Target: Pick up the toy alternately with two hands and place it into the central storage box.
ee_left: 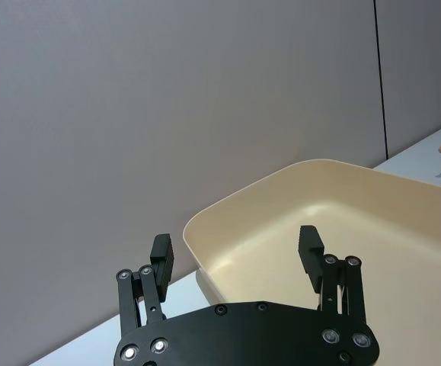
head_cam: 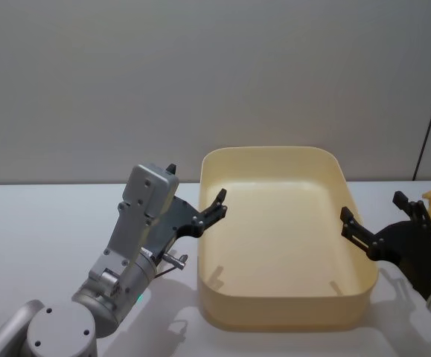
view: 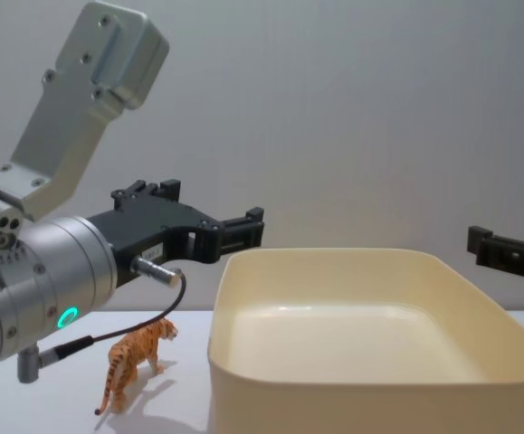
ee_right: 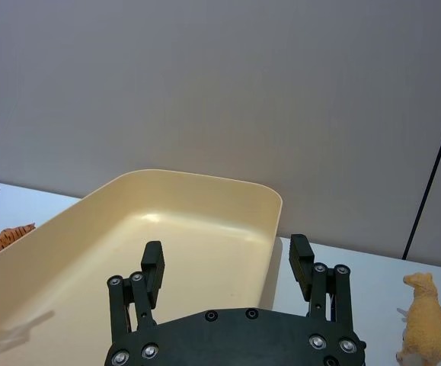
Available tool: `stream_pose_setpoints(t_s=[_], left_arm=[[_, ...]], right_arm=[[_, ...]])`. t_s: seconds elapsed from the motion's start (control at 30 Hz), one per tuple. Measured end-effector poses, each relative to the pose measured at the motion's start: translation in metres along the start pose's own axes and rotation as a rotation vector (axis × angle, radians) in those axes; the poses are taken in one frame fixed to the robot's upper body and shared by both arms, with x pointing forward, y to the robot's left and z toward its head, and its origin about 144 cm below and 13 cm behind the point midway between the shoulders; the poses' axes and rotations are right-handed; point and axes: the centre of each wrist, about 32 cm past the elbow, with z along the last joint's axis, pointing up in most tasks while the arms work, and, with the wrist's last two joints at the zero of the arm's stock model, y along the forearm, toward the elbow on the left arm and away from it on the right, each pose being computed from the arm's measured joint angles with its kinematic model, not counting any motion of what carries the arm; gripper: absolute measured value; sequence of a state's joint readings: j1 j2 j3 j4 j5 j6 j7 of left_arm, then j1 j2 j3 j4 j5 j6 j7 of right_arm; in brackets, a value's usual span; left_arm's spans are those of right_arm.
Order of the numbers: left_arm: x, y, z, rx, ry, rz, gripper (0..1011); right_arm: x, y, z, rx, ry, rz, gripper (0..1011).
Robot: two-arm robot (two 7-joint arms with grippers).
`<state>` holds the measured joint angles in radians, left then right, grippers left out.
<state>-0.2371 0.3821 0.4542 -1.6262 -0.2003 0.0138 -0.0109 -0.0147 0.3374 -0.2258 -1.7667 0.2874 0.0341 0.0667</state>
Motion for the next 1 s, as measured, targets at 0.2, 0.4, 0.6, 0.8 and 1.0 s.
stream_pose_setpoints(t_s=[0.2, 0.4, 0.6, 0.8, 1.0], left_arm=[[0.0000, 0.0000, 0.0000, 0.000, 0.000, 0.000, 1001], [0.0000, 0.0000, 0.0000, 0.000, 0.000, 0.000, 1001], [0.0000, 0.0000, 0.0000, 0.000, 0.000, 0.000, 1001], [0.0000, 0.0000, 0.0000, 0.000, 0.000, 0.000, 1001], [0.0000, 0.0000, 0.0000, 0.000, 0.000, 0.000, 1001]], right_arm=[[0.0000, 0.0000, 0.0000, 0.000, 0.000, 0.000, 1001], [0.0000, 0.0000, 0.0000, 0.000, 0.000, 0.000, 1001], [0.0000, 0.0000, 0.0000, 0.000, 0.000, 0.000, 1001], [0.0000, 0.0000, 0.0000, 0.000, 0.000, 0.000, 1001], [0.0000, 0.0000, 0.0000, 0.000, 0.000, 0.000, 1001]])
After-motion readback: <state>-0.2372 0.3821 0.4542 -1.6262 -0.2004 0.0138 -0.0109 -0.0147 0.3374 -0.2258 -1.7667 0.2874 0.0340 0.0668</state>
